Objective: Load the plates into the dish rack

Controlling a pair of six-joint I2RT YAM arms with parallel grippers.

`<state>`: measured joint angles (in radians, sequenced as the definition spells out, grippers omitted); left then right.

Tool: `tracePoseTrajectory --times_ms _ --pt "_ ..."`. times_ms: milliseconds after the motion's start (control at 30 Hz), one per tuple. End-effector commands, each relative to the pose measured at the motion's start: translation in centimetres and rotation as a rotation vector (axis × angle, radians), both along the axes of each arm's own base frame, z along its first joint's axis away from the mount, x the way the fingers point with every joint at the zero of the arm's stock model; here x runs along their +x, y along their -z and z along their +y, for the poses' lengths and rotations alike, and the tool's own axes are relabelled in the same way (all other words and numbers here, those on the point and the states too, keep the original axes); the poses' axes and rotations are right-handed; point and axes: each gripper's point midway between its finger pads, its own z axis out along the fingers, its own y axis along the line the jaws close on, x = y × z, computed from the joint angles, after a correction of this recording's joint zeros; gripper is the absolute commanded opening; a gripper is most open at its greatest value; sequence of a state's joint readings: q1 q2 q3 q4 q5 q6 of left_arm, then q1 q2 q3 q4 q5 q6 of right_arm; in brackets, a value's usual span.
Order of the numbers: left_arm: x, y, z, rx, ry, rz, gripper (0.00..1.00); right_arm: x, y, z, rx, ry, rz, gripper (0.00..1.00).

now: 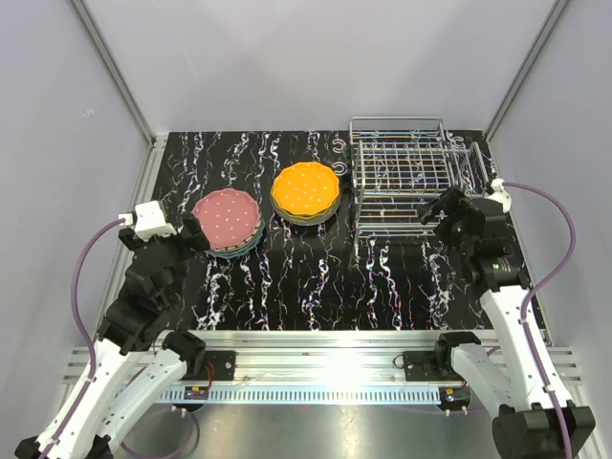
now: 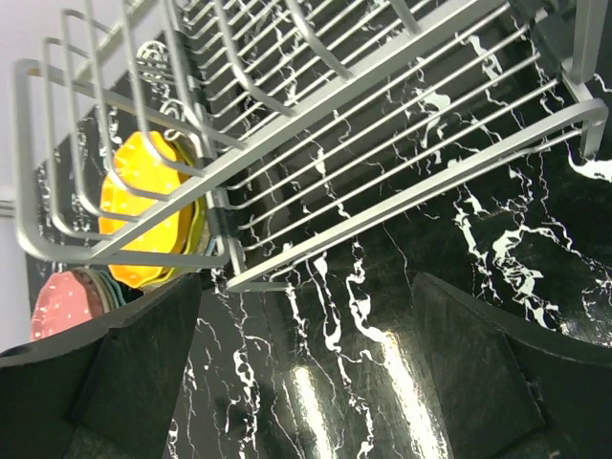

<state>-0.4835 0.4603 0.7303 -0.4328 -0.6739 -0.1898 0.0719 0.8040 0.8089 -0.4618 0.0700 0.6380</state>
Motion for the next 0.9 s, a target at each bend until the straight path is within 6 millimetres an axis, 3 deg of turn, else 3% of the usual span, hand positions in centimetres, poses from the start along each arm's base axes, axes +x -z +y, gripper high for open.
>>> tracePoseTrajectory --times_ms 0,233,500,733,767,833,867 --pt "0.2 -0.6 0.2 -0.022 -0.029 -0.026 0.99 0.1 -1.4 -0.7 0.003 0.046 -0.014 1.00" --pt "0.3 -0.4 0.1 -0.016 -0.021 -0.016 0.99 -0.7 -2.2 1.5 -0.022 -0.121 -0.170 1.00" --pt "0.9 0.6 -0.8 0.013 0.017 0.027 0.99 -1.0 -1.8 2.8 -0.025 -0.217 -0.155 1.00" --pt "3.5 3.3 -4.5 0.069 0.150 0.201 0.99 -0.9 0.0 3.4 -0.013 -0.248 -0.137 1.00" --pt "3.9 2.5 -4.9 0.063 0.164 0.202 0.99 -0.8 0.0 3.4 -0.016 -0.254 -0.138 1.00" --pt "4.8 3.3 -6.5 0.077 0.220 0.273 0.99 -0.8 -0.1 3.7 -0.015 -0.269 -0.134 1.00" --pt "5.3 2.4 -7.1 0.077 0.241 0.270 0.99 -0.8 -0.2 3.7 -0.015 -0.269 -0.135 1.00"
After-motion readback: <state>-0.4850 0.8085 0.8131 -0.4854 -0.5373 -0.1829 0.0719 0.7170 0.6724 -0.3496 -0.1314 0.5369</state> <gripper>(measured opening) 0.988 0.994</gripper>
